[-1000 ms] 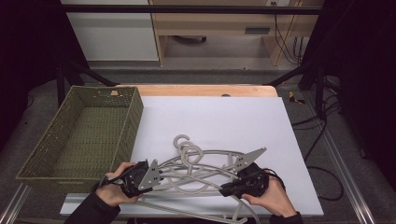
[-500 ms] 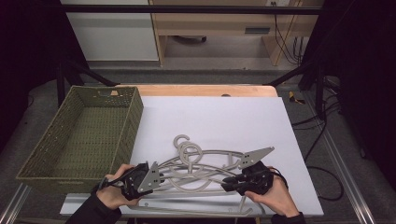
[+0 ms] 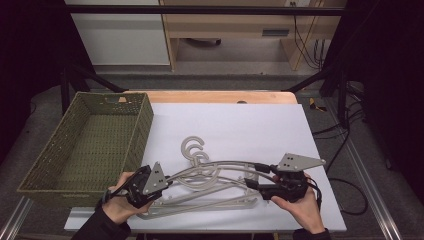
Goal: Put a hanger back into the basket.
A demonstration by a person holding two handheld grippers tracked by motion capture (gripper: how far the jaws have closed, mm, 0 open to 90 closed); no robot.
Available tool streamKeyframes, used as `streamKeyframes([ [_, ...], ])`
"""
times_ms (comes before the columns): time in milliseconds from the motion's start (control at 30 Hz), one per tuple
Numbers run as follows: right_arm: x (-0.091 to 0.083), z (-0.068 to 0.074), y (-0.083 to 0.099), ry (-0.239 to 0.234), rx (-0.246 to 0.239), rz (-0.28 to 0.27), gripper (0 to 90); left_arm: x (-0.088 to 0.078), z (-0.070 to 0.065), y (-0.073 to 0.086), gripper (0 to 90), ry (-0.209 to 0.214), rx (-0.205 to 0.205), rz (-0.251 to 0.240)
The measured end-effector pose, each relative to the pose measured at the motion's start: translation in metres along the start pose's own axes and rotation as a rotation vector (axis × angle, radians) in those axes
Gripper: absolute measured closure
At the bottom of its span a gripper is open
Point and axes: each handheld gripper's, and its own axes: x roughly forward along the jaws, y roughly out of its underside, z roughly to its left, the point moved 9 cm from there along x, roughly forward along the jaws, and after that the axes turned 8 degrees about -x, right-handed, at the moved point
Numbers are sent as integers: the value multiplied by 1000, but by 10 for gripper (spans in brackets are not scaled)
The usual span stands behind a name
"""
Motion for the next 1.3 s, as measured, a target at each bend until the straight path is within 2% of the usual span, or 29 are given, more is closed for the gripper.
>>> streamKeyframes([
  [200,-12,-16,-7,108,24,-94,189,-3,11,0,818,-54,-65,-4],
  [400,-27,-25,-9,172,43,-133,108,-14,24,-3,818,-118,-135,-39],
  [533,-33,-32,-3,213,54,-118,77,-26,33,-7,817,-168,-167,-72],
  [900,-30,-49,15,266,90,-91,27,-59,61,-13,817,-197,-240,-176],
  [1033,-32,-54,19,292,93,-89,16,-70,74,-13,817,-212,-264,-203],
  [1100,-32,-56,20,301,109,-96,12,-76,83,-13,817,-225,-277,-217],
  [1233,-33,-59,23,308,106,-89,6,-86,101,-11,817,-241,-304,-238],
  [1300,-33,-60,24,314,108,-84,5,-90,112,-9,817,-260,-308,-231],
])
